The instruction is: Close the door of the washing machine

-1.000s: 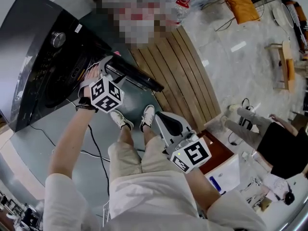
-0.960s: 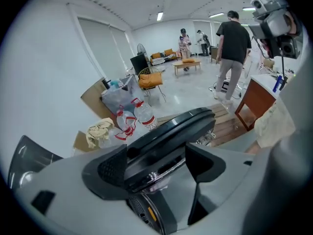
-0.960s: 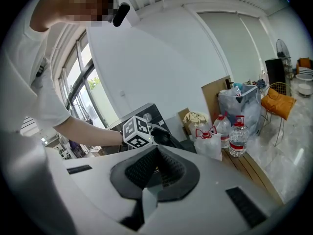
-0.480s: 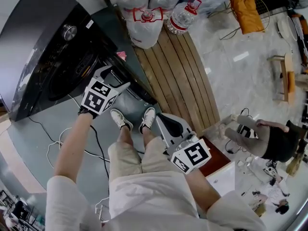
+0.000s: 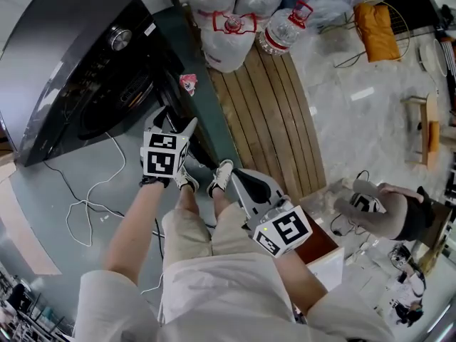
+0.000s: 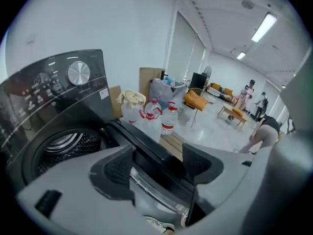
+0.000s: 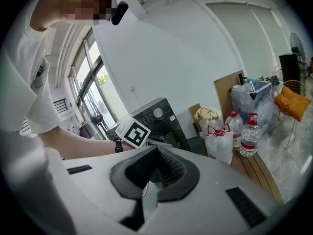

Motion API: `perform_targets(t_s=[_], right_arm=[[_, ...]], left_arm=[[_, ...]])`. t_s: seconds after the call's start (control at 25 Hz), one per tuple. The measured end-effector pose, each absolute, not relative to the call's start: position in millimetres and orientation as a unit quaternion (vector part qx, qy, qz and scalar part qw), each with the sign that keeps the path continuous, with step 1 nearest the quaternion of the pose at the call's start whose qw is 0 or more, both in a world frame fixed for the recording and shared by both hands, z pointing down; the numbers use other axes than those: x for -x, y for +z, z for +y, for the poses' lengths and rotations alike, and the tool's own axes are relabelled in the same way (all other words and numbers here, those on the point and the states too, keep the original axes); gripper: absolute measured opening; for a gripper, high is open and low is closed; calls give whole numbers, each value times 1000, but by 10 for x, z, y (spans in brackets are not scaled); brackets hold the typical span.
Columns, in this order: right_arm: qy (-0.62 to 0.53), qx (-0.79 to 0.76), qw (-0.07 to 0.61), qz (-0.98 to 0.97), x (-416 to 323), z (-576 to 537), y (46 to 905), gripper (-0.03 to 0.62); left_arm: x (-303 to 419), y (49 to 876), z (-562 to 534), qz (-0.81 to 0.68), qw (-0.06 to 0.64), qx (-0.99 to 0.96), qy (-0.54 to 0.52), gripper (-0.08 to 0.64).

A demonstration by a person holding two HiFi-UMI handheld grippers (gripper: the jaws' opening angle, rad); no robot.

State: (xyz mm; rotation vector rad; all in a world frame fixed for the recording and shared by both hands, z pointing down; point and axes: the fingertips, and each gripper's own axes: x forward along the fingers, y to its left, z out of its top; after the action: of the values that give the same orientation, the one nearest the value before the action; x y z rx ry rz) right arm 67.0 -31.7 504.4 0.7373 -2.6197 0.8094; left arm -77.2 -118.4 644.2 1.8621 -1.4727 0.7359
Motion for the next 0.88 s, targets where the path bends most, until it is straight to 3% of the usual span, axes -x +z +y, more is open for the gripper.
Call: perform_targets(t_s=[0.4, 0.88], right_arm=[[273, -234, 160, -919, -449, -415, 5006, -2], [267, -193, 176, -928, 347, -368, 5009, -2]], left_arm=[[1064, 6437, -849, -593, 297, -689, 294, 194], [1873, 6452, -473, -623, 297, -665, 285, 127]])
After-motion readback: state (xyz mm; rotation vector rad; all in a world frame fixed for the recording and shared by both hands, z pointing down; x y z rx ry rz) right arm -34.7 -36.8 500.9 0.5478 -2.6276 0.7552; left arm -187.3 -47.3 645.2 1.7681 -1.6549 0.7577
